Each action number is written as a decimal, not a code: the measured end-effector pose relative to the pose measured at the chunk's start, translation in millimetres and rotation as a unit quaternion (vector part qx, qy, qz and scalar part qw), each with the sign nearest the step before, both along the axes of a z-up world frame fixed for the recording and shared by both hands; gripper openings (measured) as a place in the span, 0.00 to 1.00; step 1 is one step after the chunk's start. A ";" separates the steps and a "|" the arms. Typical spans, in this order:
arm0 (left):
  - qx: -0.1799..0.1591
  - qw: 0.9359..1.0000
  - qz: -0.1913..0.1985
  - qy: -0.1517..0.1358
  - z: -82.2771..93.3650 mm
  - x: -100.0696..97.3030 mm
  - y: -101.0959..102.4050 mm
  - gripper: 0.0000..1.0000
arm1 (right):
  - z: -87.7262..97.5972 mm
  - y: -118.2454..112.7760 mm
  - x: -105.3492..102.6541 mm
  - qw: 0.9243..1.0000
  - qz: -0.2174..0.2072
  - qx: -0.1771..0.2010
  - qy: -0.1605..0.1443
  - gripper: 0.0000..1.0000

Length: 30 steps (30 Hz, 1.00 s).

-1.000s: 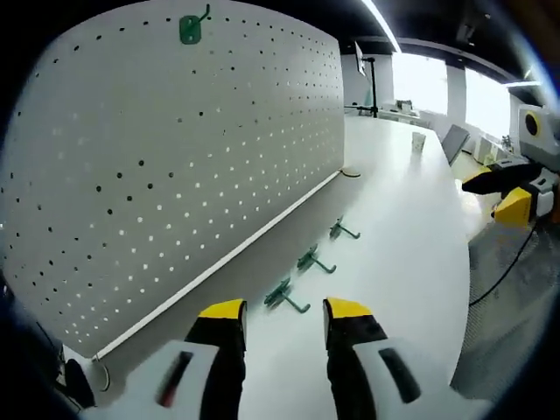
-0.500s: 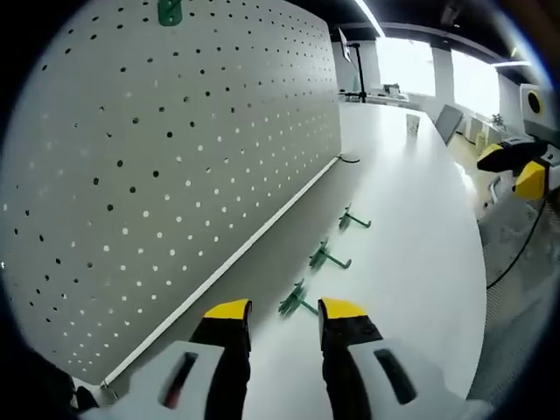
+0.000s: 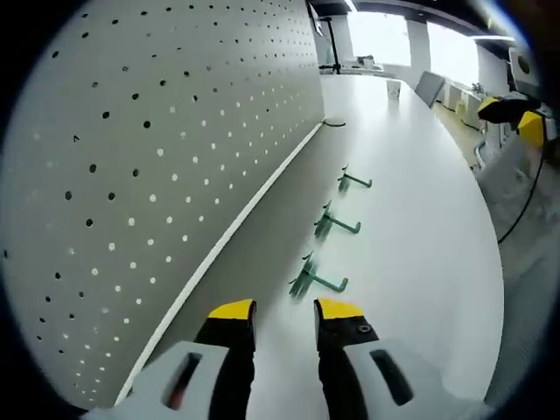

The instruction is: Insert the hook assembly into the mounting plate slot until the hook locks in place.

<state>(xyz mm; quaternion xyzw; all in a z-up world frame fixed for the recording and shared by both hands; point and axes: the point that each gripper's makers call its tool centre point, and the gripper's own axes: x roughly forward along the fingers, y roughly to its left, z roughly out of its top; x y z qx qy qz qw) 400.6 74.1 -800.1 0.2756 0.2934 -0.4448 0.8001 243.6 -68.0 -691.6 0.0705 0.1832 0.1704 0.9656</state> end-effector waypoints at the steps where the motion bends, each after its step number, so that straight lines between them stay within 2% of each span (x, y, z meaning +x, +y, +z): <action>1: 0.002 1.000 -0.003 0.000 -1.3 0.7 -0.6 0.27 | -0.3 -0.1 0.0 1.000 0.000 0.000 0.001 0.35; 15: 0.011 0.999 -0.035 0.014 -14.4 11.8 -14.7 0.23 | -3.5 -2.4 0.6 1.000 -0.004 0.008 0.008 0.34; 19: 0.014 0.998 -0.053 0.020 -18.2 10.0 -18.2 0.17 | -3.7 -3.0 0.6 1.000 -0.006 0.008 0.008 0.34; 30: 0.010 0.997 -0.069 0.032 -22.0 11.2 -24.7 0.16 | -4.9 -4.0 0.1 1.000 -0.008 0.009 0.013 0.34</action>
